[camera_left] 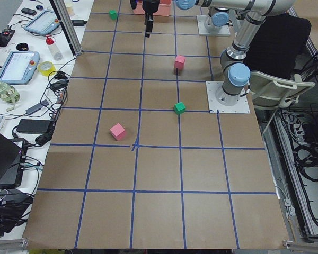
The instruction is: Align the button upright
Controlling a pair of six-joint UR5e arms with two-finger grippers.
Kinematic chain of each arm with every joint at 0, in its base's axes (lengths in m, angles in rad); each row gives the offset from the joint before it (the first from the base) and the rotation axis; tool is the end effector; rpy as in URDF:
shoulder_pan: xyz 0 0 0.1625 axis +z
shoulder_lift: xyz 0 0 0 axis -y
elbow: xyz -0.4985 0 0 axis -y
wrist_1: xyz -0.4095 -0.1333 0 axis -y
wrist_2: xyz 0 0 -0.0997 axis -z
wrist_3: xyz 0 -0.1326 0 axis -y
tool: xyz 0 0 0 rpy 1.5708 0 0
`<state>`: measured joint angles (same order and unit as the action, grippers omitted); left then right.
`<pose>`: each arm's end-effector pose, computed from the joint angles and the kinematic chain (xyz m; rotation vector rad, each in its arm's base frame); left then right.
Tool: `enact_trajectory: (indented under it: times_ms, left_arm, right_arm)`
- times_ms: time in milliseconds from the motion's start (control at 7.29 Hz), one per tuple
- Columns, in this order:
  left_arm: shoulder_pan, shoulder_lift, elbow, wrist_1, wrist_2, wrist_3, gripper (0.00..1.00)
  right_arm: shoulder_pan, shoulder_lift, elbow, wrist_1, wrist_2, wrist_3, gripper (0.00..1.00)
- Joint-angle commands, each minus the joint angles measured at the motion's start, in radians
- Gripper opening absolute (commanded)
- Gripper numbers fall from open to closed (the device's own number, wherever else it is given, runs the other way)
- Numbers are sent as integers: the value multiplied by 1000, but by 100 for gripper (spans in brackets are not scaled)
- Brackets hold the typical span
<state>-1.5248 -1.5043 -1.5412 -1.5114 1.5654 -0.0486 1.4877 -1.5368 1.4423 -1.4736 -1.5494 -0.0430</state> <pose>-0.1112 -0.4992 0.5836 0.1472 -3.1231 0.2436 0.0922 -0.5335 0.5665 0.0626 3.1194 0.0021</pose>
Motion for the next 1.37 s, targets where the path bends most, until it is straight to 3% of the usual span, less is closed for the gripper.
enact_trajectory:
  times_ms: [0,275,824,1235]
  left_arm:
    - [2,-4,0,2,1,1,100]
    - [3,-4,1,4,4,1,100]
    - [3,-5,3,4,-4,1,100]
    - [3,-10,-3,5,7,16,100]
  right_arm:
    - [-58,10,4,-1,8,129,100]
    - [-70,17,4,-58,-6,165,100]
    - [-251,50,7,-143,11,258,100]
    - [-358,147,79,-224,11,276,100]
